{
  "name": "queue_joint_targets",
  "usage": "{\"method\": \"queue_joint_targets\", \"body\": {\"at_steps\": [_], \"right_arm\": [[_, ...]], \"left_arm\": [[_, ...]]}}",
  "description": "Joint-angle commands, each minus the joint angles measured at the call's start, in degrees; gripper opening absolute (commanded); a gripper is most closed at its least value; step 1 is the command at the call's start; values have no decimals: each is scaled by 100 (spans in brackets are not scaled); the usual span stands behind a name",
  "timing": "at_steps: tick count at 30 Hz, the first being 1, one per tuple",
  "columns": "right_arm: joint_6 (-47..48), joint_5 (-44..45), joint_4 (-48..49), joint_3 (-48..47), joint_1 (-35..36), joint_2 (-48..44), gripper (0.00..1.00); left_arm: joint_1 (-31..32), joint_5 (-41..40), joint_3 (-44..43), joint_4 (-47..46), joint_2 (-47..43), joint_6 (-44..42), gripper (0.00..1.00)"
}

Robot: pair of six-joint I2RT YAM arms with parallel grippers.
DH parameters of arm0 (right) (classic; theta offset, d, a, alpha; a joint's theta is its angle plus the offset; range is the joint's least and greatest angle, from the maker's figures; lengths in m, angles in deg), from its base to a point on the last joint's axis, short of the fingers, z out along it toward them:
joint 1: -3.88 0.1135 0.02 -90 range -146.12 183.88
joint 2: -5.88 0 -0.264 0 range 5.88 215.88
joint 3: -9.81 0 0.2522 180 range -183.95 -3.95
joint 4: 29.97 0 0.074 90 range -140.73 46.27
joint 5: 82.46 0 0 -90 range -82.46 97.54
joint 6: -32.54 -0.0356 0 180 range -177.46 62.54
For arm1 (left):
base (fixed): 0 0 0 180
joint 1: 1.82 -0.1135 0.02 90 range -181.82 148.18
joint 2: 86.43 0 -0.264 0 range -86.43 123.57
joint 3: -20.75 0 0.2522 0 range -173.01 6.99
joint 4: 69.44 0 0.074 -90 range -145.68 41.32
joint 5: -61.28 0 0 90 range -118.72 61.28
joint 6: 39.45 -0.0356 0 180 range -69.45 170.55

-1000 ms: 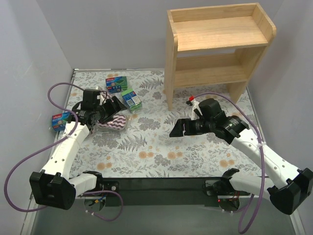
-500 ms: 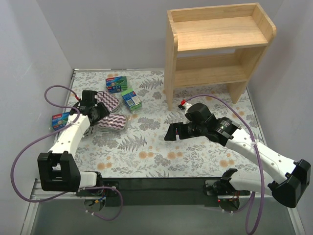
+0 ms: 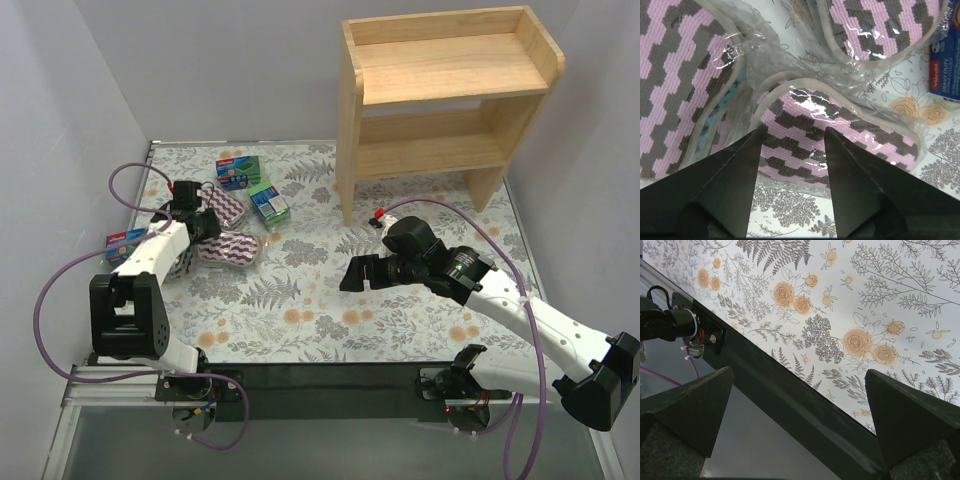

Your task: Place and organize the cleaning sponges onto the shelf

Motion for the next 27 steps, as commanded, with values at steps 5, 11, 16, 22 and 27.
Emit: {"method": "queue_joint_targets", "body": {"at_steps": [5,11,16,22,27], "right_arm": [[-98,106,177,158,29,-233,99],[-186,176,186,273,29,-206,99],[-273,326,177,334,29,-66,99],[-783,756,195,545,29,145,99],[-1266,739,422,712,29,505,99]], "left_arm": [[-32,564,312,-478,121,-351,40],[434,1445,902,-601,-361,-177,38],[1101,1893,1350,-637,-837,622,38],[1778,2429,1903,-1119,-1364,2239,38],[2375,2342,2238,-1559,-1672,3399,37]]}}
